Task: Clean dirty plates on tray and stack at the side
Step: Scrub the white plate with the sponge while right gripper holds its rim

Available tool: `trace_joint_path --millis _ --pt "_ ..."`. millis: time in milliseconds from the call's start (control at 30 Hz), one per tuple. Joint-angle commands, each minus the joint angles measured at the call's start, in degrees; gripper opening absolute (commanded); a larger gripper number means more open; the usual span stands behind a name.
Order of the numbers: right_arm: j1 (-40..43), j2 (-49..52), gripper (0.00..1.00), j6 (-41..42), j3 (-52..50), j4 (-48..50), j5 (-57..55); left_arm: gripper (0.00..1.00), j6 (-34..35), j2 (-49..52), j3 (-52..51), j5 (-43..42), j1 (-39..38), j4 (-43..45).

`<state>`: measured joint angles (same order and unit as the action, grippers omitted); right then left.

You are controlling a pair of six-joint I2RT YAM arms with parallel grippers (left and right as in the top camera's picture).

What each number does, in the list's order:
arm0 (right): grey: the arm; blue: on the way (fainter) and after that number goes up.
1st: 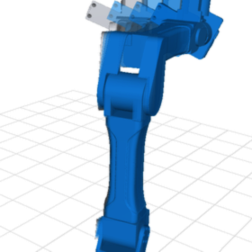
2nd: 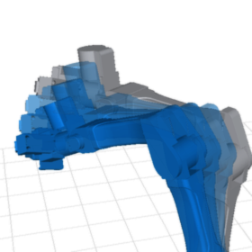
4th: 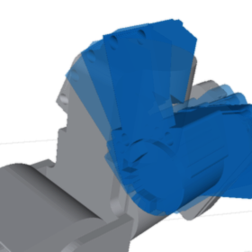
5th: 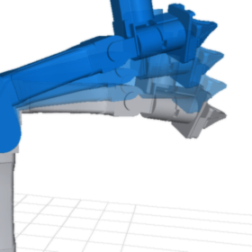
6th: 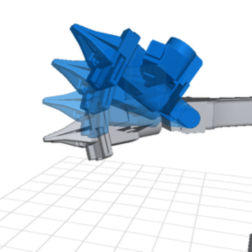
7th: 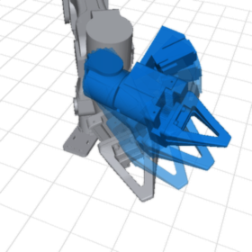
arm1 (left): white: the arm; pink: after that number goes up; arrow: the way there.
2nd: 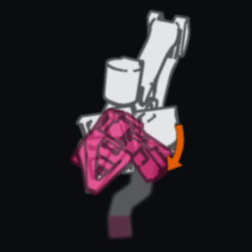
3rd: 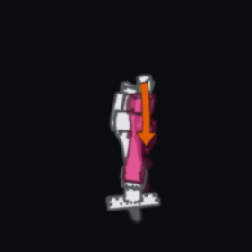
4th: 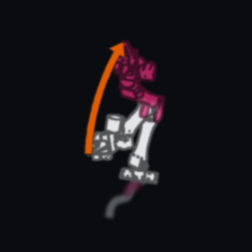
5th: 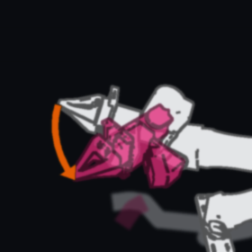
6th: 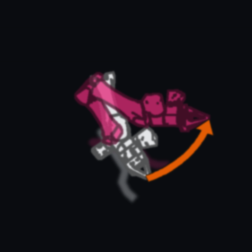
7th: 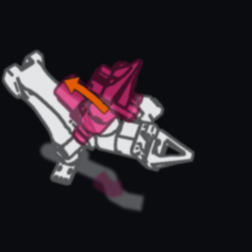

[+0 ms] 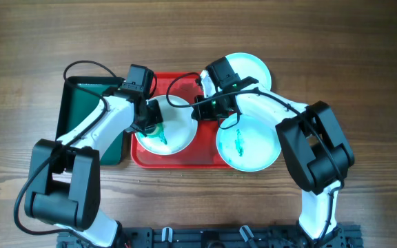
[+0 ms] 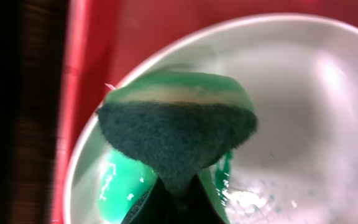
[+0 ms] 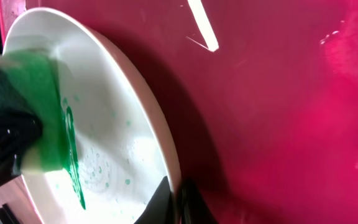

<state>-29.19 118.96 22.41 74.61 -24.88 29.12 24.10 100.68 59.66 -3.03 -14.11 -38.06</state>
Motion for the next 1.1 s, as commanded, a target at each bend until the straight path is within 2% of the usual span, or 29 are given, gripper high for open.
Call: trace_joint_path --millis 0,67,267,367,567,733,833,900,1067 --pt "0.0 0.7 0.04 -0.4 -0.1 0.2 2.2 0.04 -7.1 0.6 -1.2 -16.2 -1.1 0.0" --pt "0.0 0.7 0.04 -0.4 -0.1 0.2 2.2 0.04 -8.6 0.6 -1.2 -19.3 -2.1 -0.1" --pt "0.0 0.7 0.05 -0.6 -0.1 0.2 2.2 0.04 -8.0 0.6 -1.2 -18.2 -4.2 -0.7" --pt "0.0 0.7 0.04 -0.7 -0.1 0.2 2.2 0.04 -3.9 0.6 -1.2 -10.3 -4.0 -2.8" --pt "0.0 0.7 0.04 -1.0 -0.1 0.3 2.2 0.04 -3.7 0.6 -1.2 7.2 -4.1 -8.3" --pt "0.0 0.7 0.04 -1.0 -0.1 0.4 2.2 0.04 -3.7 0.6 -1.2 14.0 -4.1 -4.5" --pt "0.0 0.7 0.04 -1.0 -0.1 0.4 2.1 0.04 -3.7 0.6 -1.2 13.5 -4.2 0.9" --pt "0.0 0.7 0.04 -1.1 -0.1 0.3 1.4 0.04 -3.7 0.6 -1.2 10.3 -4.5 7.9" --pt "0.0 0.7 0.04 -1.4 -0.1 0.3 1.4 0.04 -3.7 0.6 -1.2 3.7 -4.5 14.0"
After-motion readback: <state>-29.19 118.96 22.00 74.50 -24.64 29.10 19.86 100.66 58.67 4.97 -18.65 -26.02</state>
